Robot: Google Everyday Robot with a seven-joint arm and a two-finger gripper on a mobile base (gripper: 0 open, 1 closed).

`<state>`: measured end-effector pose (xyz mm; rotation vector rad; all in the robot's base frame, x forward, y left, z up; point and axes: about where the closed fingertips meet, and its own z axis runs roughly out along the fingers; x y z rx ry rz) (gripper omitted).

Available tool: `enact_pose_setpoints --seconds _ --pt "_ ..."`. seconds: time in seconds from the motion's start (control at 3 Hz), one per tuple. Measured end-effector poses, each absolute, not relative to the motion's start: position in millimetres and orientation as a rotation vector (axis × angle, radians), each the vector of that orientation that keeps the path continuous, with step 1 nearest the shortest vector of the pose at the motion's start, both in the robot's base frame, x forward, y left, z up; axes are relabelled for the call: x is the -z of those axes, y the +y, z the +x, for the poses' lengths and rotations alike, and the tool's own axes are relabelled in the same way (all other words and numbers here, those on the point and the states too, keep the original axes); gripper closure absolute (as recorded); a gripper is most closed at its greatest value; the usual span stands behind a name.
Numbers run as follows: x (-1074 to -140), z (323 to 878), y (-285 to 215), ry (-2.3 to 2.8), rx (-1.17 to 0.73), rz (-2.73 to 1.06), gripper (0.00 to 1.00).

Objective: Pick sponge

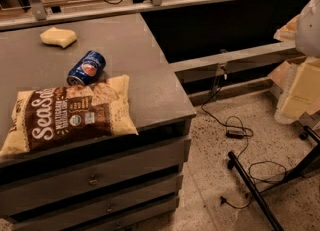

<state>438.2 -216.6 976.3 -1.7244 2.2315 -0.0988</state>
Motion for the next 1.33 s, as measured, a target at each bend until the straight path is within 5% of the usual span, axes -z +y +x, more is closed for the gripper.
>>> enact_pose_setpoints --seconds 0.67,1.33 --pt "-977 471 -189 2.122 0.045 -1.772 0.00" --pt "-970 570 -74 1.824 -0.150 -1.870 0.00"
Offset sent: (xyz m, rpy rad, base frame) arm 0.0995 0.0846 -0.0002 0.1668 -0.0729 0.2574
